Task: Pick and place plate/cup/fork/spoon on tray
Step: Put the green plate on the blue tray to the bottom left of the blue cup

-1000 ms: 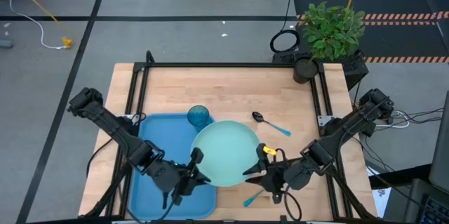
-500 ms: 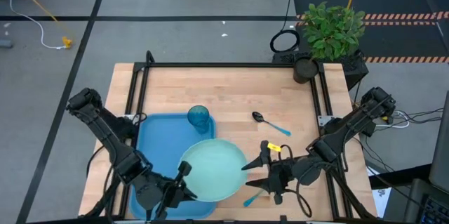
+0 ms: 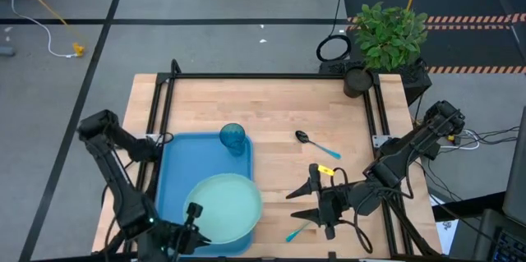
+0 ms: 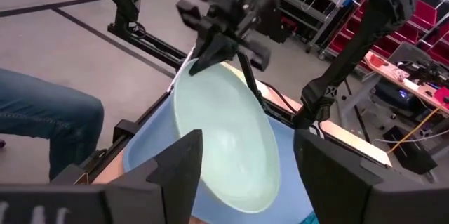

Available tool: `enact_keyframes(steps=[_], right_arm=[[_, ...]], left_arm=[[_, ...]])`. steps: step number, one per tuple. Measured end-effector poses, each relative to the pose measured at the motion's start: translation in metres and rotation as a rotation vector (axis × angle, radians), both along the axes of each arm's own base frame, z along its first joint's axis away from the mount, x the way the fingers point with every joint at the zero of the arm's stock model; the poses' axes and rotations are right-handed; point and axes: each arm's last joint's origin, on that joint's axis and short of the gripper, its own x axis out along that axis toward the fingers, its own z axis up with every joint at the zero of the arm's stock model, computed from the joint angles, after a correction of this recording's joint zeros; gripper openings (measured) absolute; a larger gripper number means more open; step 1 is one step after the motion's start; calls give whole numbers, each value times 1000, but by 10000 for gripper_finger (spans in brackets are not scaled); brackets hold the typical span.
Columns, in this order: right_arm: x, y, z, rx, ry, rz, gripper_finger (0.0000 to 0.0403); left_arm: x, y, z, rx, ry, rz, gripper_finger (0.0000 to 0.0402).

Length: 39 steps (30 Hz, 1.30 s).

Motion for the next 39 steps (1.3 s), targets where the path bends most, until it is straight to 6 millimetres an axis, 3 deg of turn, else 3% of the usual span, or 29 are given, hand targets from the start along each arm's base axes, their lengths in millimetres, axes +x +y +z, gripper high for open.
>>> enact_keyframes(steps=[5, 11, 27, 39], right_arm=[[0, 0, 0, -3, 0, 1, 215], [0, 0, 0, -7, -1, 1, 215], [0, 0, 0, -8, 0, 2, 215], [0, 0, 0, -8, 0, 2, 215]], left_arm=[[-2, -11, -27, 72, 66, 18, 9], [-2, -9, -51, 146, 162, 119, 11], [0, 0, -90, 296, 256, 203, 6], [2, 10, -103, 332, 279, 227, 23]])
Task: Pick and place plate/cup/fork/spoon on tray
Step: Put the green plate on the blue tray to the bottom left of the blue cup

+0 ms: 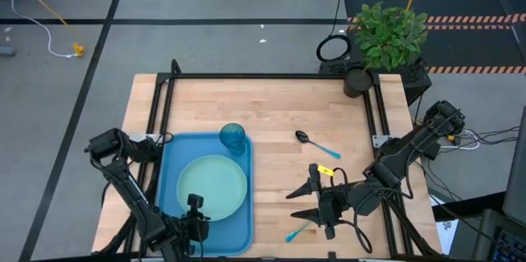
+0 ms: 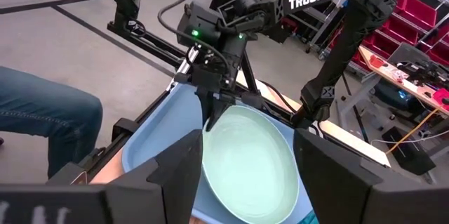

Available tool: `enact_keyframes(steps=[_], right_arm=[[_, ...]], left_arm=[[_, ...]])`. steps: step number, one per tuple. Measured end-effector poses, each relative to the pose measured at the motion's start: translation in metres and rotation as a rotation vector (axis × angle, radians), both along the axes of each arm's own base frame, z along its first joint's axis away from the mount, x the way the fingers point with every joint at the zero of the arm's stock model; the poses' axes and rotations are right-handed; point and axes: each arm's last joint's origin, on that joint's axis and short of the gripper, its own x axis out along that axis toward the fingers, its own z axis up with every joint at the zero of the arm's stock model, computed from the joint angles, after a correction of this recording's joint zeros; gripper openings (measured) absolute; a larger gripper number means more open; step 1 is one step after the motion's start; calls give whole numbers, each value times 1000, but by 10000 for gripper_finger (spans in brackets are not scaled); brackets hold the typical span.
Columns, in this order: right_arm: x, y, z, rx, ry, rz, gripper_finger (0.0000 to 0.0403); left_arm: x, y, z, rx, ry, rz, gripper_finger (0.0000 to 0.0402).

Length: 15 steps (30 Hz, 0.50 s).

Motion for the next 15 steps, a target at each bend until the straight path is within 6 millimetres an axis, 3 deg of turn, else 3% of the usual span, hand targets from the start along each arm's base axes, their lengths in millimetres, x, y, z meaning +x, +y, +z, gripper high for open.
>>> enact_keyframes(steps=[6, 15], right_arm=[[0, 0, 0, 0, 0, 0, 215], [0, 0, 0, 0, 1, 0, 215]], left_arm=[[1, 8, -12, -6, 10, 32, 19], [6, 12, -13, -20, 11, 59, 73]])
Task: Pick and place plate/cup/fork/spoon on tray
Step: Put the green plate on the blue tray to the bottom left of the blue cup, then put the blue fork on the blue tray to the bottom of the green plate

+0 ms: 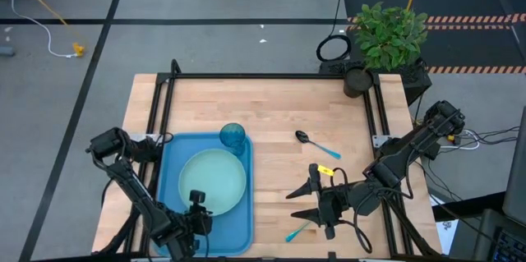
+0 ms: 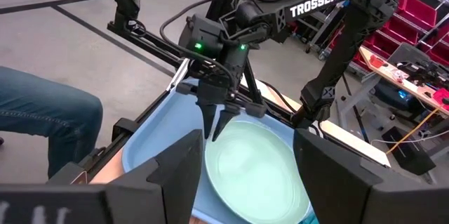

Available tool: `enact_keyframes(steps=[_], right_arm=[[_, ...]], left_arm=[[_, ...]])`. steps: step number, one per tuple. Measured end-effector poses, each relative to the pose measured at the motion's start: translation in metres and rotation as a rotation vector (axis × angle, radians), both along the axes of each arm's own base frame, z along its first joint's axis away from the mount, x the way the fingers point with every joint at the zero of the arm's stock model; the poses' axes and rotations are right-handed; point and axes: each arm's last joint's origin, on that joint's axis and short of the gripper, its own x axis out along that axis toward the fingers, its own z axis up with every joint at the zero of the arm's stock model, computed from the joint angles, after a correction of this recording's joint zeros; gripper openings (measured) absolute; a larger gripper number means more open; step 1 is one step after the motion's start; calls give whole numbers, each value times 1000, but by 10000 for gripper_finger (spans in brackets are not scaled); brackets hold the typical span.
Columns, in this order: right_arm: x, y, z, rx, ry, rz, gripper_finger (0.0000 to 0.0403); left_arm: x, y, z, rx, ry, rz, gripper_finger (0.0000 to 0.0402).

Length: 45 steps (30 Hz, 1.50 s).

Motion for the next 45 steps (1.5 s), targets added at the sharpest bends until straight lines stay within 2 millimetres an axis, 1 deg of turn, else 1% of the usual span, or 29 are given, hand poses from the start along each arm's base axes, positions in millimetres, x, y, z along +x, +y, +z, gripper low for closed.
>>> enact_keyframes(steps=[5, 7, 11, 15, 19, 23, 25, 30, 34, 37, 40, 42, 45], right_arm=[[0, 0, 0, 0, 0, 0, 215], [0, 0, -1, -4, 6, 0, 215], [-1, -1, -5, 15, 56, -16, 215], [-5, -4, -17, 57, 162, -59, 215], [-8, -6, -40, 109, 248, -107, 215], [-12, -10, -66, 129, 320, -146, 215], [-14, -12, -77, 160, 356, -176, 215], [-21, -13, -103, 299, 474, -186, 215], [-34, -10, -133, 403, 532, -167, 215], [-47, -9, -156, 437, 543, -143, 215], [-56, -10, -173, 474, 533, -124, 215], [-61, -10, -181, 482, 520, -112, 215], [-61, -10, -194, 458, 538, -119, 215]], left_arm=[[4, 3, 1, -22, -8, 48, 103], [6, 5, 5, -52, -2, 74, 113], [14, 7, 24, -127, -28, 96, 121], [20, 16, 49, -194, -80, 122, 122], [24, 29, 70, -207, -157, 119, 122], [32, 40, 85, -205, -218, 82, 122], [39, 44, 91, -214, -257, 66, 122], [51, 48, 96, -175, -298, -13, 122], [58, 52, 97, -164, -318, -28, 122], [62, 54, 99, -177, -342, -16, 122], [65, 55, 100, -194, -362, -10, 122], [67, 55, 102, -207, -380, -5, 122], [70, 56, 103, -223, -405, 2, 122]])
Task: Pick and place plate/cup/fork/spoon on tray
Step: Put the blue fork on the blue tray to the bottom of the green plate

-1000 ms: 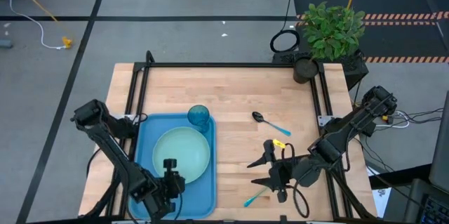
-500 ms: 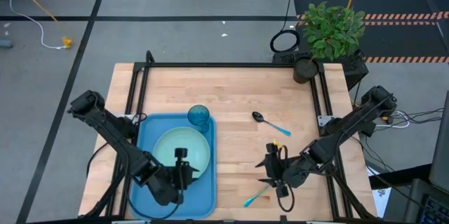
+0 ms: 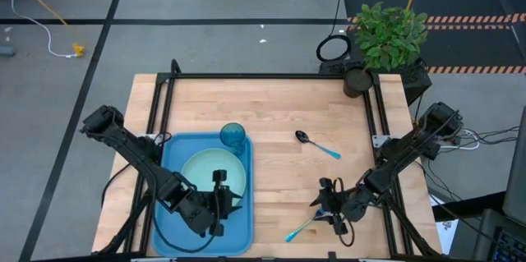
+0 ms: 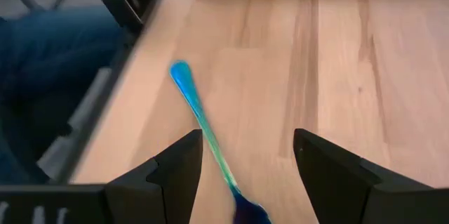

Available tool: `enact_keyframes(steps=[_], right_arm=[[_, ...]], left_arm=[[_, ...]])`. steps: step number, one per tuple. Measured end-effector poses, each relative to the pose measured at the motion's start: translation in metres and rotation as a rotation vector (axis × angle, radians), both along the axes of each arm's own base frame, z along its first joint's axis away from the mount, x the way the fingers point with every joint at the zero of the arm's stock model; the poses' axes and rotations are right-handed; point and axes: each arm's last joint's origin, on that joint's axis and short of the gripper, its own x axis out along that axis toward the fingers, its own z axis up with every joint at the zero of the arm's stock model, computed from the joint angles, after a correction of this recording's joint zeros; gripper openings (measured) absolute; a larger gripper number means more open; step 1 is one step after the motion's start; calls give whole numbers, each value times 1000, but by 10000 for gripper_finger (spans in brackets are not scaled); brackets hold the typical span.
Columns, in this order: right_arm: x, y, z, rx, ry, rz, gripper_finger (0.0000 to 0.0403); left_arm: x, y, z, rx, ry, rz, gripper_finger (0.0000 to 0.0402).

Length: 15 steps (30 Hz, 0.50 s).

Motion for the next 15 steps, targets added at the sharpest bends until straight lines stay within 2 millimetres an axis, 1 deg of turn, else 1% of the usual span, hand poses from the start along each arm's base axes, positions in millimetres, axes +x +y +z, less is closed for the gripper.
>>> enact_keyframes(steps=[5, 9, 12, 15], right_arm=[[5, 6, -23, -54, 38, 22, 215], [4, 10, -34, -88, 58, 43, 212], [4, 12, -41, -107, 71, 57, 196], [5, 16, -47, -88, 71, 79, 171]], left_arm=[[1, -1, 2, -17, -21, 0, 122], [1, -1, 2, -27, -21, 7, 122], [1, -1, 2, -28, -21, 8, 122], [1, -1, 2, -30, -20, 10, 122]])
